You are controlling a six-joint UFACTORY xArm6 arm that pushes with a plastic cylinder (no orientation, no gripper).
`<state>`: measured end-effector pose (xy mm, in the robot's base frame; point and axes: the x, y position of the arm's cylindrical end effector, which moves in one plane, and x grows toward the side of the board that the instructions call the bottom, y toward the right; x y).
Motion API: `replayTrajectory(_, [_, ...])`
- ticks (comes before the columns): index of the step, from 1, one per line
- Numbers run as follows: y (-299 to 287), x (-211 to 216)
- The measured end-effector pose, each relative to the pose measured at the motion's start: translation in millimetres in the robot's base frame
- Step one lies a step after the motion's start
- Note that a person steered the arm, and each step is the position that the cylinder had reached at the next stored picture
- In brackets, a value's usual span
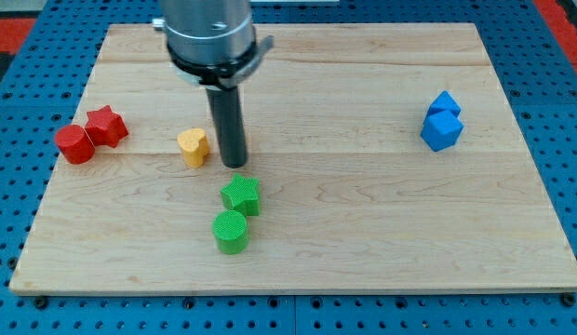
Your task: Keep red block with yellow heart in a vertical line
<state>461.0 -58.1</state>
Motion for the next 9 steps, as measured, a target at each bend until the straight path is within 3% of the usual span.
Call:
replayTrajectory(1, [-24,18])
replayTrajectory(3, [-103,-50])
replayTrajectory(4, [-117,-53])
replayTrajectory(5, [-129,-2])
replayTrajectory(7, [-180,57])
replayTrajectory(8, [-240,57])
replayTrajectory(9, [-247,54])
